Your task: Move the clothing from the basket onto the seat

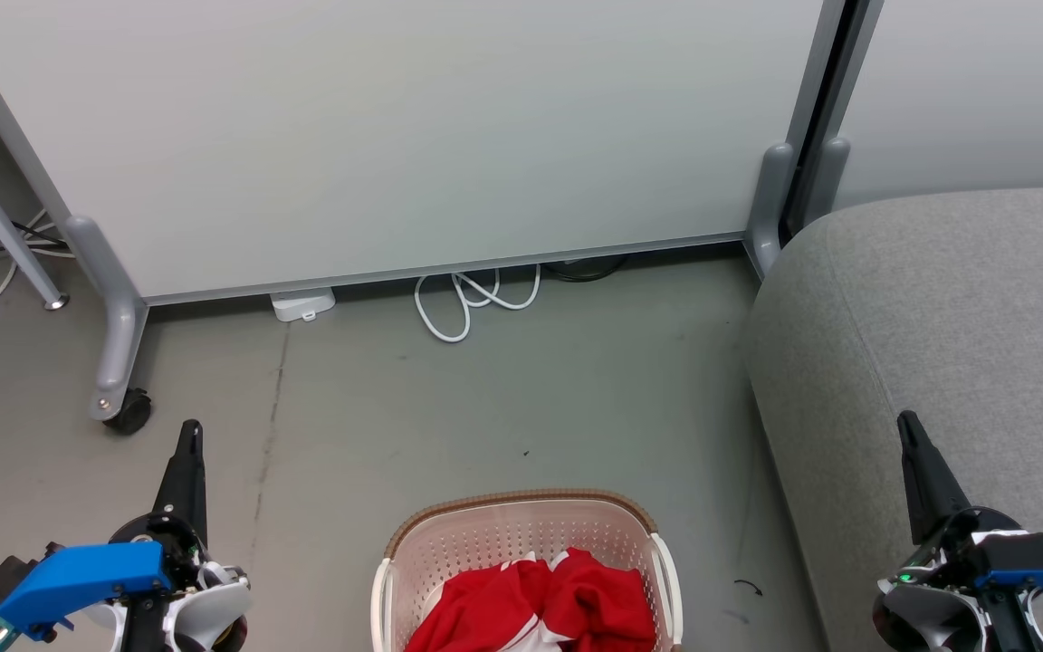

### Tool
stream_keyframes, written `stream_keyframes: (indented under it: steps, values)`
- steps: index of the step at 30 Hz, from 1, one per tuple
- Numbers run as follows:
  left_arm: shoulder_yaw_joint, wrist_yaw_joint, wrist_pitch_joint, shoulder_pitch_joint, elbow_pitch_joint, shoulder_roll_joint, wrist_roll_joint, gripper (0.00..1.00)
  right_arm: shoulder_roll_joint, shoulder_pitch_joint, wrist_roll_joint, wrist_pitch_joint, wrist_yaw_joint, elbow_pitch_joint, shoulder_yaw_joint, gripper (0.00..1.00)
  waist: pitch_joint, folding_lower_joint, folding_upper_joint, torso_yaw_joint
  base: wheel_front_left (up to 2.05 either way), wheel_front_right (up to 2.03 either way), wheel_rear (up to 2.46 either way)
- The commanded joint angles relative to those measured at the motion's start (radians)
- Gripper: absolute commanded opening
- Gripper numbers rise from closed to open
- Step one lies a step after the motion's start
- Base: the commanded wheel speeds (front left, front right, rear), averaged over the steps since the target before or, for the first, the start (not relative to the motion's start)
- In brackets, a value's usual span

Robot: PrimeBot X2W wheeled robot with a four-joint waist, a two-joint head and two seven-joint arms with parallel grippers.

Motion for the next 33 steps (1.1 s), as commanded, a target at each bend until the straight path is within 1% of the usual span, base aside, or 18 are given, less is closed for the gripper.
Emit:
stream_keyframes:
  steps: [1, 33]
  values:
    - [0.001, -0.003, 0.002, -0.01, -0.004, 0.0, 0.004, 0.0, 0.001, -0.01, 0.002, 0.002, 0.003, -0.003, 0.0, 0.0, 0.0, 0.0, 0.0, 0.0, 0.0, 0.0, 0.0]
    - [0.001, -0.003, 0.002, -0.01, -0.004, 0.0, 0.004, 0.0, 0.001, -0.01, 0.002, 0.002, 0.003, -0.003, 0.0, 0.0, 0.0, 0.0, 0.0, 0.0, 0.0, 0.0, 0.0]
